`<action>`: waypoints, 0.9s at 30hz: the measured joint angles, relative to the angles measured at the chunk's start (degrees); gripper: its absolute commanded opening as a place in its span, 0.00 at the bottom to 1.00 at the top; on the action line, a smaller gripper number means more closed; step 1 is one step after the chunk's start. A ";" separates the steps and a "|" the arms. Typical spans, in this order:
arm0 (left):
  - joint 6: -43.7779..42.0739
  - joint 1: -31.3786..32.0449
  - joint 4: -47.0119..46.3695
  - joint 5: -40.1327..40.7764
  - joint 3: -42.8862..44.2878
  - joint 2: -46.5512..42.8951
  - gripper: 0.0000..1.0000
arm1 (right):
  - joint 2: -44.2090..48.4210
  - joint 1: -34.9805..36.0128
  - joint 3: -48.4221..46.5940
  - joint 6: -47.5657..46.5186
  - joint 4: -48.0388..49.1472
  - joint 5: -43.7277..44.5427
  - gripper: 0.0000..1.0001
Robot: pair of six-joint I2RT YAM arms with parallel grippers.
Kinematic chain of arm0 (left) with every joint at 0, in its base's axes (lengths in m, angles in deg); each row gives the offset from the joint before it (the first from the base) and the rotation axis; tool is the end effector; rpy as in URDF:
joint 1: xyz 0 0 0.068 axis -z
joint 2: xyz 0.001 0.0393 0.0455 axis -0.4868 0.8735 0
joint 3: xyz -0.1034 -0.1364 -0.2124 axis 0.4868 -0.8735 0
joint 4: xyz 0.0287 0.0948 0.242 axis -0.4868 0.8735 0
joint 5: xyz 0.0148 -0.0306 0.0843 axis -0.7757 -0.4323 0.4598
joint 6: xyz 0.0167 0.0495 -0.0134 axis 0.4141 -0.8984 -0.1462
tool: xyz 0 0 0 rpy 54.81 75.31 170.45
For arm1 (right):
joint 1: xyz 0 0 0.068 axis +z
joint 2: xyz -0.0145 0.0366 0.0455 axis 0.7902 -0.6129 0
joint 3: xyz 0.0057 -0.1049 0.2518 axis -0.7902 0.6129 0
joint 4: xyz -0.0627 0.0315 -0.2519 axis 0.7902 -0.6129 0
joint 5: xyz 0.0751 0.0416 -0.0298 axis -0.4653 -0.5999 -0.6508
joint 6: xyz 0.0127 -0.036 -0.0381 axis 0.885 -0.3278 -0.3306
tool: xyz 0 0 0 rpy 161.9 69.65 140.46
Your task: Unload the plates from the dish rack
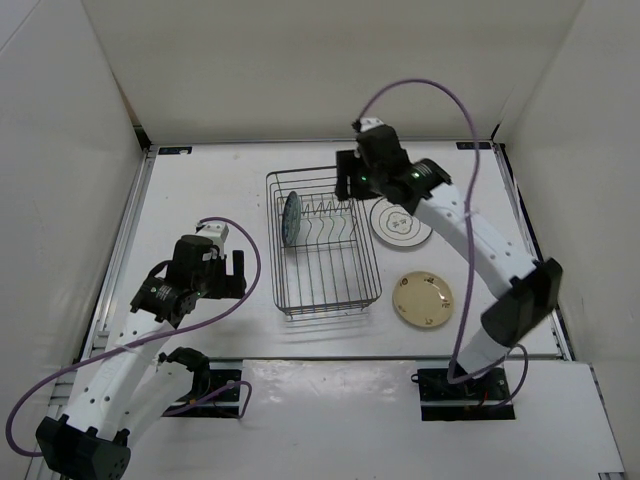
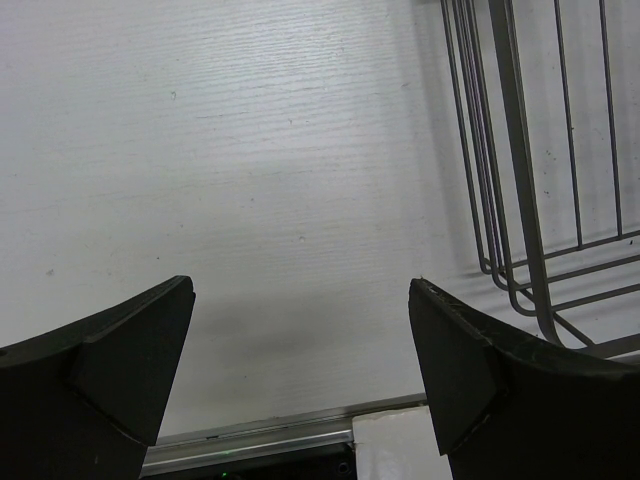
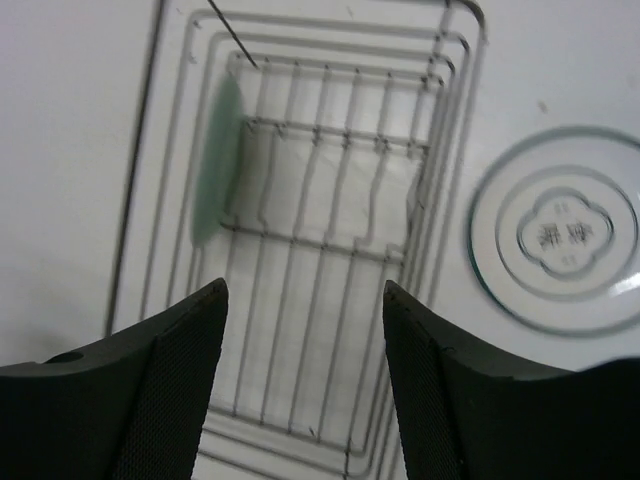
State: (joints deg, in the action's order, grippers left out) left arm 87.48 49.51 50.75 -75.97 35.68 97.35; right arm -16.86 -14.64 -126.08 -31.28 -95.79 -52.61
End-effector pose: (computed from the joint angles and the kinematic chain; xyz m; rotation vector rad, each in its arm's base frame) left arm 0.1386 -0.0486 0.2647 0.1199 2.4401 -0.1643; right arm 0.2798 0.2062 0.3837 -0.1914 2.1987 0.3615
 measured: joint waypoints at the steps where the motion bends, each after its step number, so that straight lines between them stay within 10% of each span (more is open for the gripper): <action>1: 0.00 0.00 0.02 -0.02 0.00 0.00 0.99 | -3.19 1.01 -4.07 -0.83 -0.61 -0.72 0.66; 9: -0.04 0.00 0.02 -0.55 0.00 0.00 0.99 | -25.09 7.32 -27.39 -4.37 -4.63 -2.60 0.71; 27: -0.07 0.00 0.00 -1.14 0.00 -0.13 0.99 | -35.74 10.95 -27.69 -4.22 -5.09 2.64 0.55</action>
State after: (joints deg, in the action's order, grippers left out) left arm 87.41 49.51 50.75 -77.11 35.68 97.22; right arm -52.59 -3.69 -153.77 -35.50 -100.89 -49.97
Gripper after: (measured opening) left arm 0.992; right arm 0.577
